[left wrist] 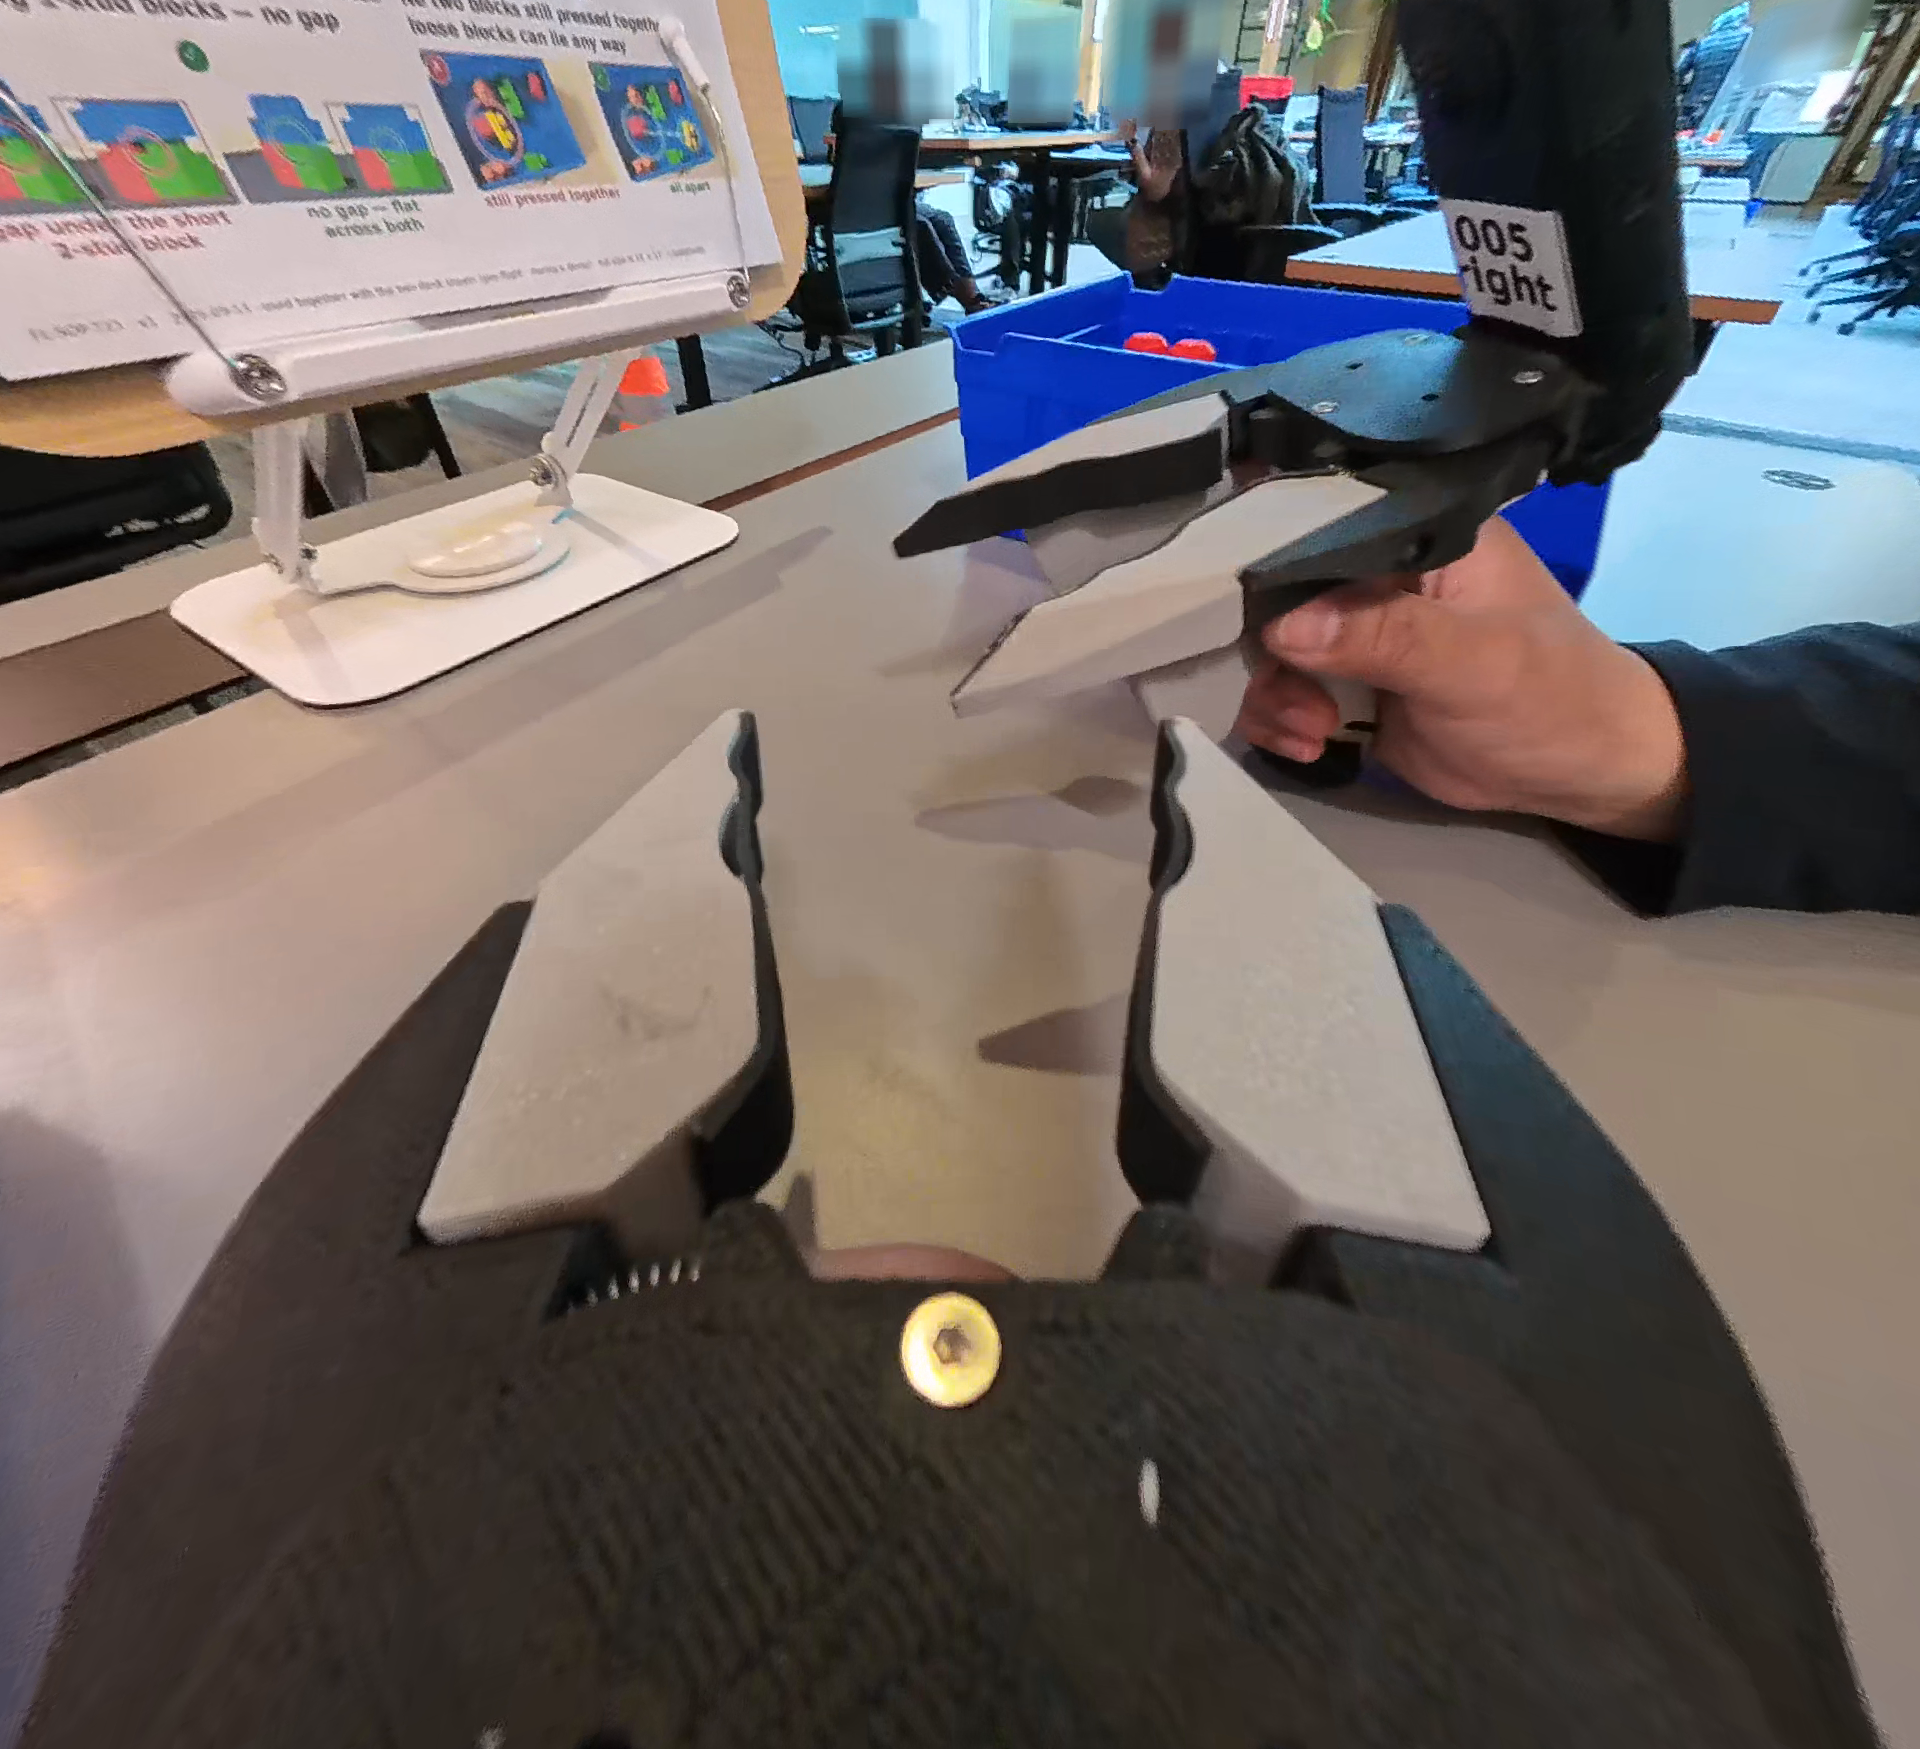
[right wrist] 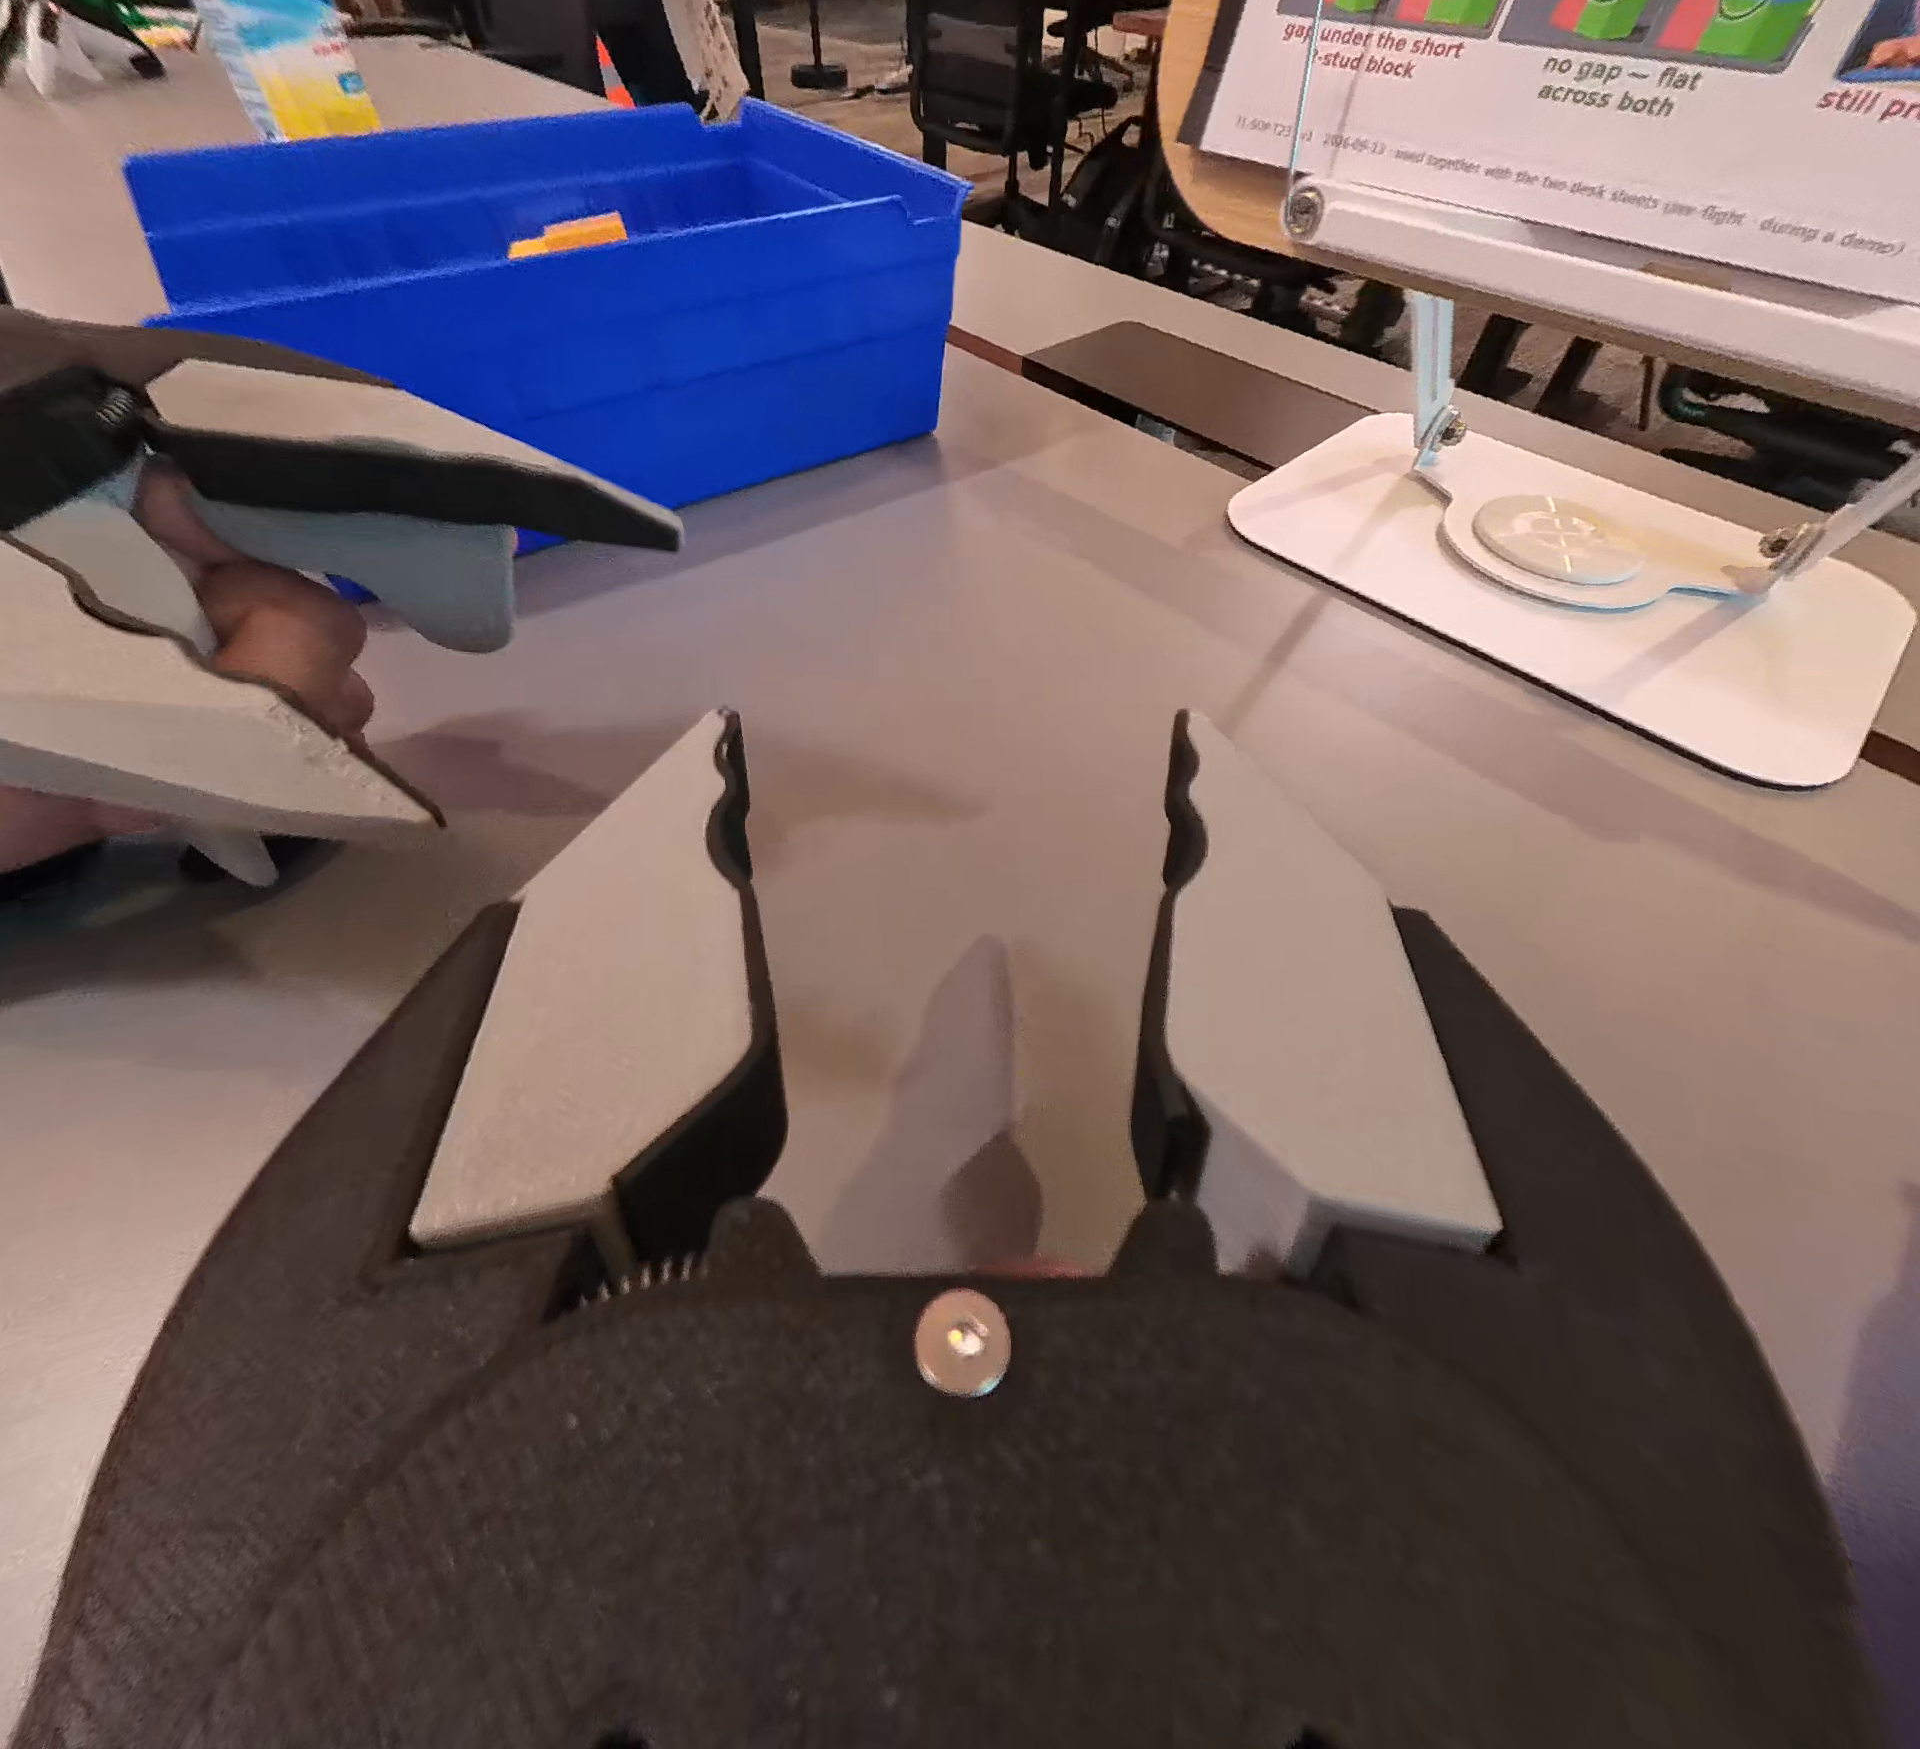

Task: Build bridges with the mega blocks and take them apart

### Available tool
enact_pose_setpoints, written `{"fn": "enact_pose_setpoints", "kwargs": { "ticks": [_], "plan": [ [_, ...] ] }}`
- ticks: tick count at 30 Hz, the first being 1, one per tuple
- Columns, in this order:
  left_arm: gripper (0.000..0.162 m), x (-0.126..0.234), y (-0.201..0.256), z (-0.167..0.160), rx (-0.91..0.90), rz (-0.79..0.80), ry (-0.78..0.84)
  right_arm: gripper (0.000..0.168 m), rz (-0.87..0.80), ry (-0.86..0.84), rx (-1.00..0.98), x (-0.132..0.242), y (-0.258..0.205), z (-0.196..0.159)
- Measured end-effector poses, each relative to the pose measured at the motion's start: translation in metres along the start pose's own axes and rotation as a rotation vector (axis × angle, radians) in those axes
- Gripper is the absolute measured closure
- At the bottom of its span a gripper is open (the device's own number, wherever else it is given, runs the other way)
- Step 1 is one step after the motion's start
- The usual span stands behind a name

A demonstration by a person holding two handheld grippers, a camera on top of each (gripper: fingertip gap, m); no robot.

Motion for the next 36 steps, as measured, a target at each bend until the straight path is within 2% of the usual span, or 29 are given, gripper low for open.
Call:
{"fn": "enact_pose_setpoints", "kwargs": {
  "ticks": [5,8,13,28,36],
  "plan": [
    [0.088,0.008,-0.007,0.003,-0.010,0.053,0.019,0.090,0.032,-0.006,0.012,-0.001,-0.004,0.001],
    [0.088,0.009,-0.005,0.004,0.009,0.016,0.011,0.090,0.037,-0.056,0.025,-0.009,-0.005,-0.003],
    [0.088,0.010,0.014,0.008,-0.100,-0.003,0.010,0.094,0.001,-0.121,0.026,-0.016,0.001,-0.009],
    [0.088,0.010,0.010,0.005,-0.070,0.021,-0.016,0.096,0.015,-0.089,0.027,-0.019,-0.003,-0.003],
    [0.088,-0.003,0.015,-0.008,-0.159,0.057,-0.096,0.097,-0.052,-0.045,0.060,-0.003,-0.003,0.002]
  ]
}}
Point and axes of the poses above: each gripper's, where its closed fingertips meet, x back along the fingers, z out of its top, y = z × x across the jaws, the point moved 6 cm from there along x, back along the fingers, and after that the axes turned 13 degrees about -y, right-handed, at the moved point
